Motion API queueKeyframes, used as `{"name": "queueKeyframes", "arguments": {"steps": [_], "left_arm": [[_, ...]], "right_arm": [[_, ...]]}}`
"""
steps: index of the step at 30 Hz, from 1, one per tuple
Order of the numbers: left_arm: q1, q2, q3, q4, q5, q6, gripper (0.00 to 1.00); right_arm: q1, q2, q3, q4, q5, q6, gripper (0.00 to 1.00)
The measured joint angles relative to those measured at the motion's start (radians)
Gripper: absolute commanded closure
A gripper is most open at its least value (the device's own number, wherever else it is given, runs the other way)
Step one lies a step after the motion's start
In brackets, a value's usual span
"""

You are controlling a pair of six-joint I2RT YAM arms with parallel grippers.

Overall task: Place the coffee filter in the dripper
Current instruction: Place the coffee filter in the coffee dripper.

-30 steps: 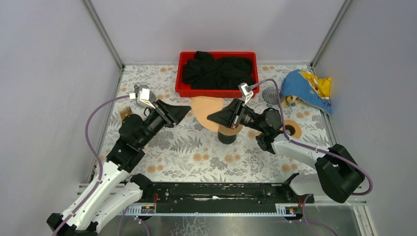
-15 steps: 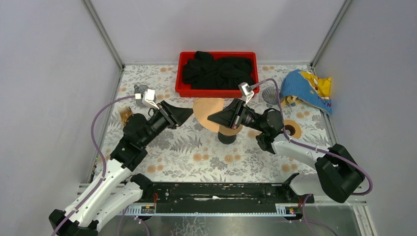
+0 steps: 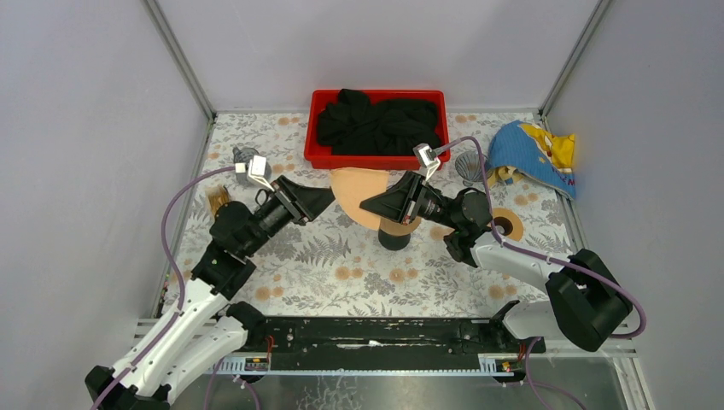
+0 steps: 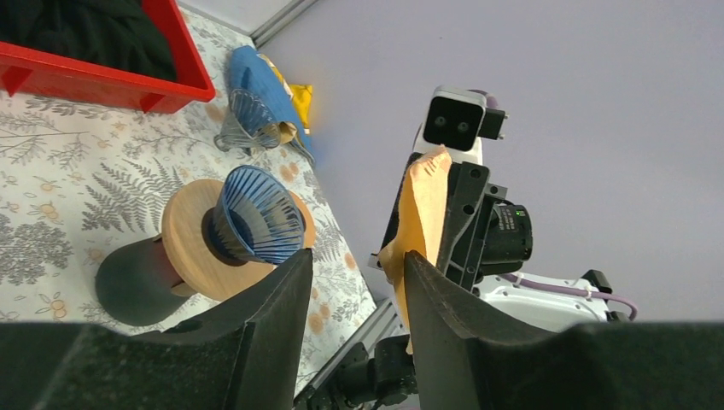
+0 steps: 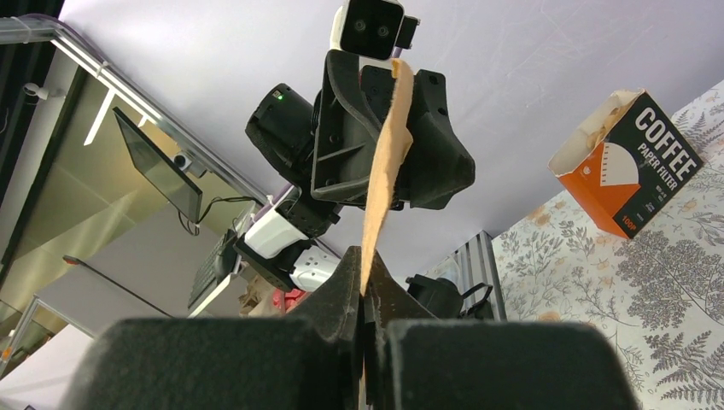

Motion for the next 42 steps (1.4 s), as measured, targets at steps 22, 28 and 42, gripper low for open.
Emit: {"name": "queueKeyframes", "arguments": {"steps": [22, 28, 42], "left_arm": [[-0.002, 0.098, -0.067, 0.229, 0.141, -0.119, 0.95], [-0.01, 0.092, -0.053, 0.177, 0.107, -0.077, 1.0], [-0.183, 0.199, 0.159, -0.1, -0.119, 0.07, 1.0]], "right_arm": [[0.0, 0.046, 0.0, -0.018, -0.016, 0.004, 0.79], [0.0, 0.029, 0.0, -0.134, -0.002, -0.042, 0.47], [0.001, -0.298, 0.079, -0.808, 0.222, -0.496, 0.15]]}}
